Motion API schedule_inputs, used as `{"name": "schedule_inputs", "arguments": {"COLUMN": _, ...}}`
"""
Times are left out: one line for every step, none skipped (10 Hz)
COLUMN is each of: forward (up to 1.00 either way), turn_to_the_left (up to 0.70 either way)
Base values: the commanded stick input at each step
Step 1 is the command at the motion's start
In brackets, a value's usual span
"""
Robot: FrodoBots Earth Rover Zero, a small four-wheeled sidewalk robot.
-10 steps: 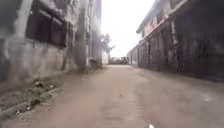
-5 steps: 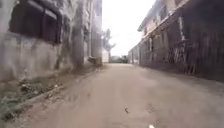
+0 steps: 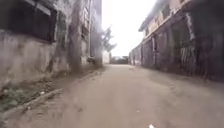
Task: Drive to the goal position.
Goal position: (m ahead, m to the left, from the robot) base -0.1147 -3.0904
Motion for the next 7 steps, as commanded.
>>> {"name": "schedule_inputs", "arguments": {"forward": 1.00, "turn_to_the_left": -0.27}}
{"name": "schedule_inputs", "arguments": {"forward": 1.00, "turn_to_the_left": -0.27}}
{"name": "schedule_inputs", "arguments": {"forward": 1.00, "turn_to_the_left": -0.27}}
{"name": "schedule_inputs", "arguments": {"forward": 1.00, "turn_to_the_left": 0.00}}
{"name": "schedule_inputs", "arguments": {"forward": 1.00, "turn_to_the_left": 0.00}}
{"name": "schedule_inputs", "arguments": {"forward": 1.00, "turn_to_the_left": 0.00}}
{"name": "schedule_inputs", "arguments": {"forward": 1.00, "turn_to_the_left": 0.00}}
